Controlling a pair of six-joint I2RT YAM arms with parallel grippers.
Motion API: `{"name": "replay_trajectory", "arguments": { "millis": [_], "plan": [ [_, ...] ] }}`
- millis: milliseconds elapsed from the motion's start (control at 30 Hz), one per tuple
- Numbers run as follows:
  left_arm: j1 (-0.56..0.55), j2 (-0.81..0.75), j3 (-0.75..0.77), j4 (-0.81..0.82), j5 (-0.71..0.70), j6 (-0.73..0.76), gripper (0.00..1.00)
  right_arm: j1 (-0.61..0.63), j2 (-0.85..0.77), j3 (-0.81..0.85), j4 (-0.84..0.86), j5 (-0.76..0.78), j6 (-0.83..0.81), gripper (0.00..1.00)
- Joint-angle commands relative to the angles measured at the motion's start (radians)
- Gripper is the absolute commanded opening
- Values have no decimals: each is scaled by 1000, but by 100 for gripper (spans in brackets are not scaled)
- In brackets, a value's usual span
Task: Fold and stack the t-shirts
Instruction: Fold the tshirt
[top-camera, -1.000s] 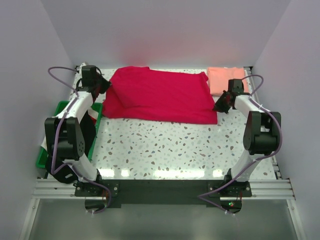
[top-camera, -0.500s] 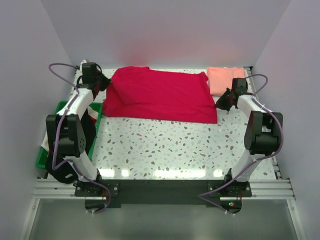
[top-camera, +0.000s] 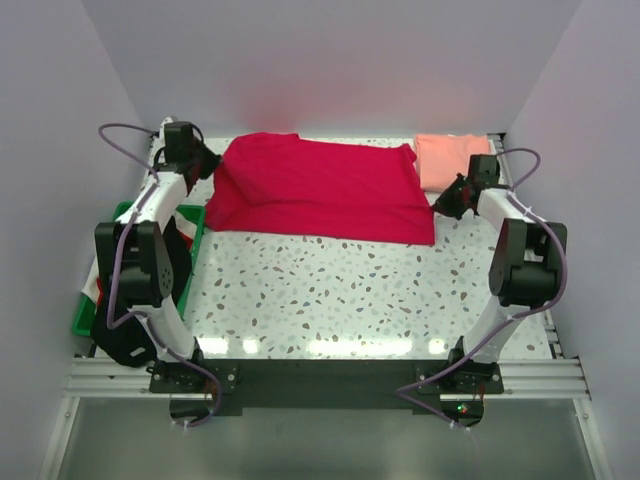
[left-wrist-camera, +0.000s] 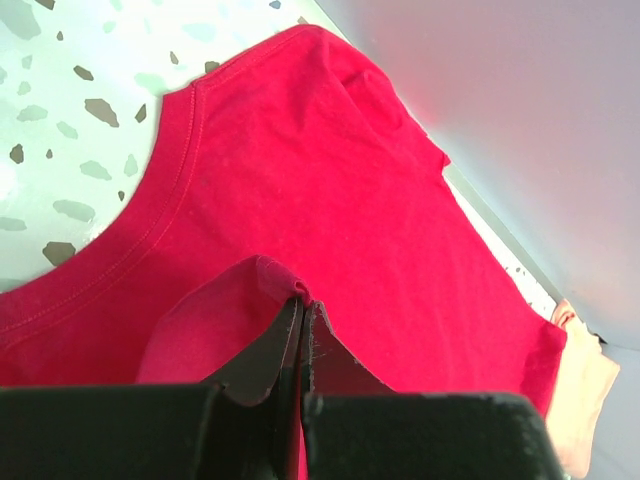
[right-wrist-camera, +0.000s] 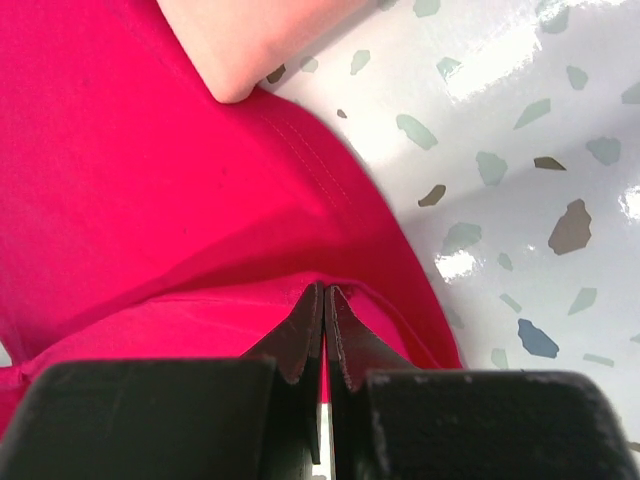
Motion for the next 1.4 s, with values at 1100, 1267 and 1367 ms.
{"name": "replay_trajectory", "arguments": {
  "millis": [1100, 1267, 1367],
  "plan": [
    [27, 237, 249, 16, 32, 102, 7, -5, 154, 160, 35, -55, -5, 0],
    [33, 263, 293, 2, 76, 159, 28, -5, 147, 192, 4, -46, -18, 27],
    [36, 255, 310, -28, 98, 165, 47, -5, 126, 203, -23, -43, -31, 50]
  ]
}}
